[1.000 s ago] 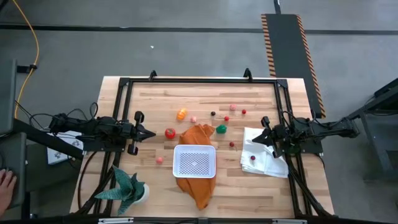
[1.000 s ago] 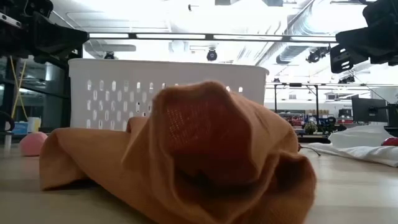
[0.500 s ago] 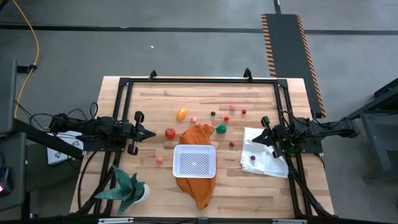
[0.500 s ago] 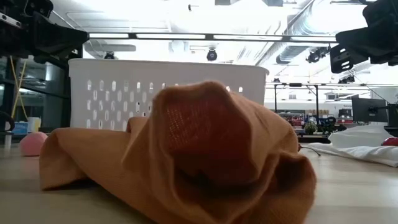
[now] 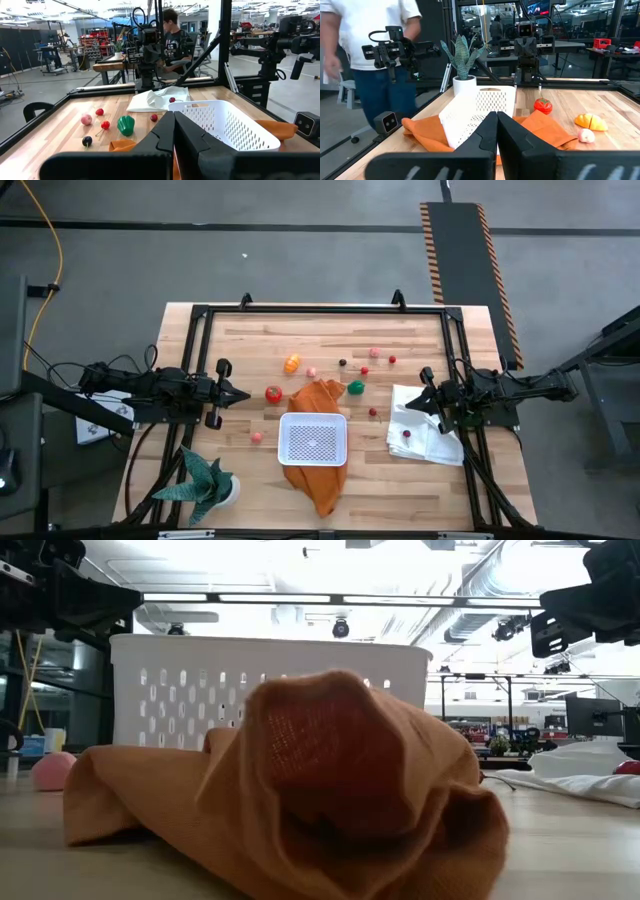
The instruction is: Pick and placing Produce into tupperware
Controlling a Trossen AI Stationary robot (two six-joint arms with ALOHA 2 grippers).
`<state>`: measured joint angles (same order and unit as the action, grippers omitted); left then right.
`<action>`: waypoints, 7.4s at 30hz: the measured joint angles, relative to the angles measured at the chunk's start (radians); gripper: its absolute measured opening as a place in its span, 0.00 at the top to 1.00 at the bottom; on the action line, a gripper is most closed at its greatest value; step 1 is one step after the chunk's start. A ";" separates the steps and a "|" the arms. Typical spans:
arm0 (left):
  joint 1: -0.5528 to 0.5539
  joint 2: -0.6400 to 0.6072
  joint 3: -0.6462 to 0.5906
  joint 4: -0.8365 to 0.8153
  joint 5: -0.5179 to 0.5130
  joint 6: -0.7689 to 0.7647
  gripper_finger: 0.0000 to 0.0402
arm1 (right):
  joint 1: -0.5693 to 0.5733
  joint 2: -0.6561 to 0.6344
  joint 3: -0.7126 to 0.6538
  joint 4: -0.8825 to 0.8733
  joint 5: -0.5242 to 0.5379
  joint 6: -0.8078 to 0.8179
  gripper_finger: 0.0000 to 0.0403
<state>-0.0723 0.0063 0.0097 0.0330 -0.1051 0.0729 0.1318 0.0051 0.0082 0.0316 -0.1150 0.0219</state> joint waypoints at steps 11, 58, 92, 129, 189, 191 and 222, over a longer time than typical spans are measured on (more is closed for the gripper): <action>0.000 0.000 0.000 0.000 0.000 0.000 1.00 | 0.000 0.000 0.000 0.000 0.000 0.000 1.00; 0.000 0.000 0.000 0.024 -0.020 -1.350 1.00 | -0.001 0.000 0.000 0.216 0.029 0.767 1.00; 0.000 0.000 0.025 0.592 -0.297 -0.984 1.00 | -0.001 0.663 0.758 -0.137 0.507 0.548 1.00; 0.000 0.899 1.568 -1.155 -0.295 -0.494 1.00 | -0.080 1.285 1.302 -0.692 0.482 0.544 1.00; 0.694 1.027 1.034 -0.861 0.214 -0.369 1.00 | -0.534 1.678 1.297 -1.007 0.297 0.472 0.59; 0.694 1.027 1.034 -0.857 0.232 -0.368 1.00 | -0.554 1.678 1.291 -0.999 0.296 0.495 0.58; 0.694 1.027 1.034 -0.872 0.284 -0.313 1.00 | -0.653 1.900 1.284 -0.889 0.177 0.572 0.52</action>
<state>0.6216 1.0332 1.0439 -0.8388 0.1787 -0.2401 -0.5212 1.9053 1.2926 -0.8572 0.0617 0.5936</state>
